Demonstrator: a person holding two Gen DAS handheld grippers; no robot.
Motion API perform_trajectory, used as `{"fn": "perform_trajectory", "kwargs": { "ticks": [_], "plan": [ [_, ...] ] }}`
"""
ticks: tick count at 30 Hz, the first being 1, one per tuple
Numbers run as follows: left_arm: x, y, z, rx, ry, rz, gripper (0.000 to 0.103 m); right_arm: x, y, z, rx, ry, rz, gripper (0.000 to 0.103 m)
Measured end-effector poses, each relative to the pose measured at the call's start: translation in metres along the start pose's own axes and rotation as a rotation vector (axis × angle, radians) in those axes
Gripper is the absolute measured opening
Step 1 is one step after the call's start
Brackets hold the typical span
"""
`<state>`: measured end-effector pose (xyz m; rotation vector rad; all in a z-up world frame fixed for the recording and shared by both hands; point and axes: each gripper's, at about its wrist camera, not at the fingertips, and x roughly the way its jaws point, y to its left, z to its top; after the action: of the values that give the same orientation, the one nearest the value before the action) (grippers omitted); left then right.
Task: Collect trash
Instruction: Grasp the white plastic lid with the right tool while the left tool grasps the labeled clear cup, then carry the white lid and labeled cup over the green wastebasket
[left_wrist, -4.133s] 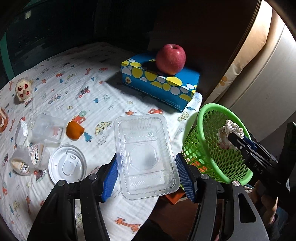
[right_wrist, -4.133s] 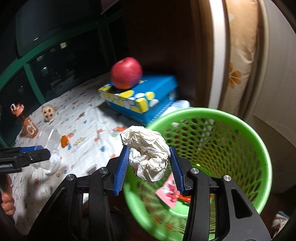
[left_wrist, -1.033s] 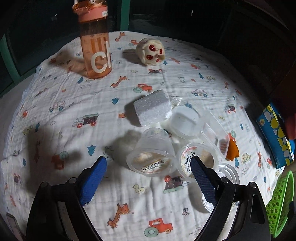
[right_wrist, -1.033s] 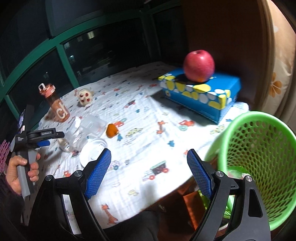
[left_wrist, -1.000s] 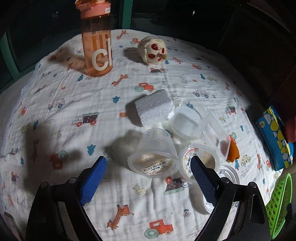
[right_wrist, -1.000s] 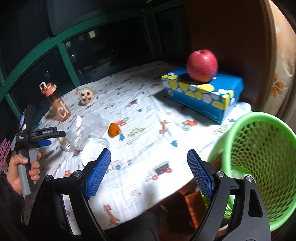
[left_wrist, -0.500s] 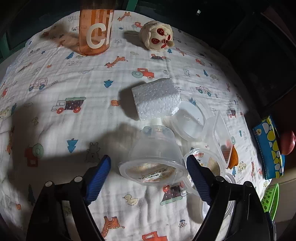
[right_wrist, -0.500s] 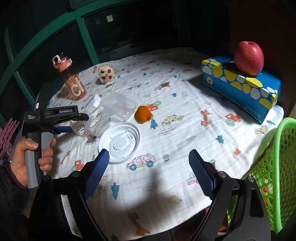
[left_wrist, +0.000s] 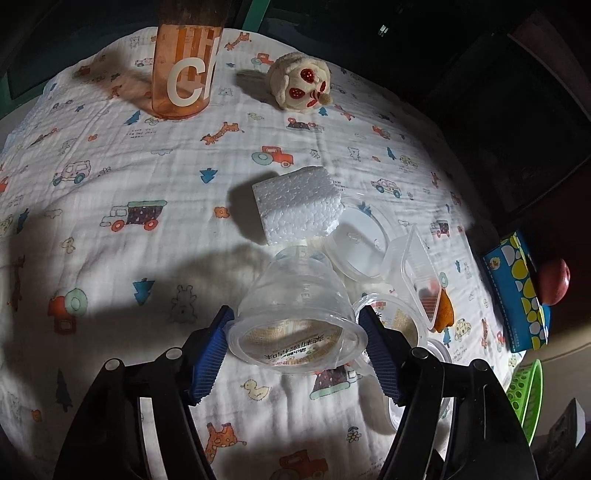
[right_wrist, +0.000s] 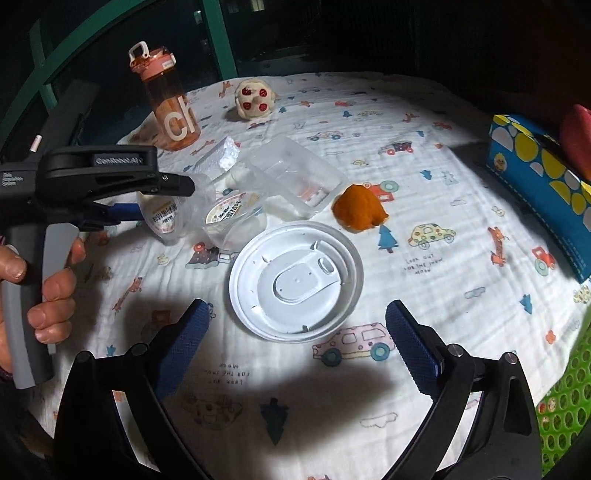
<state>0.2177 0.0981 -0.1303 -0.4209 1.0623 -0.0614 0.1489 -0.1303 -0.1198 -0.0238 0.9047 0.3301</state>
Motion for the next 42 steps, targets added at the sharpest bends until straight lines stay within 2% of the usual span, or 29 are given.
{"fn": "perform_trajectory", "kwargs": {
  "ticks": [8, 14, 19, 32, 42],
  "plan": [
    [-0.020, 0.007, 0.002, -0.005, -0.027, -0.016, 0.067, 0.034, 0.004, 0.008, -0.022, 0.058, -0.023, 0.097],
    [-0.032, 0.002, 0.001, 0.022, -0.049, -0.008, 0.067, 0.045, 0.010, 0.012, -0.047, 0.066, -0.073, 0.097],
    [-0.038, -0.002, 0.000, 0.032, -0.055, -0.009, 0.067, 0.044, 0.010, 0.011, -0.035, 0.060, -0.086, 0.093],
    [-0.058, -0.022, -0.006, 0.058, -0.077, -0.026, 0.067, -0.004, -0.009, -0.001, 0.039, -0.010, -0.037, 0.092],
    [-0.057, -0.075, -0.027, 0.140, -0.042, -0.093, 0.067, -0.065, -0.047, -0.017, 0.123, -0.101, -0.047, 0.092]
  ]
}}
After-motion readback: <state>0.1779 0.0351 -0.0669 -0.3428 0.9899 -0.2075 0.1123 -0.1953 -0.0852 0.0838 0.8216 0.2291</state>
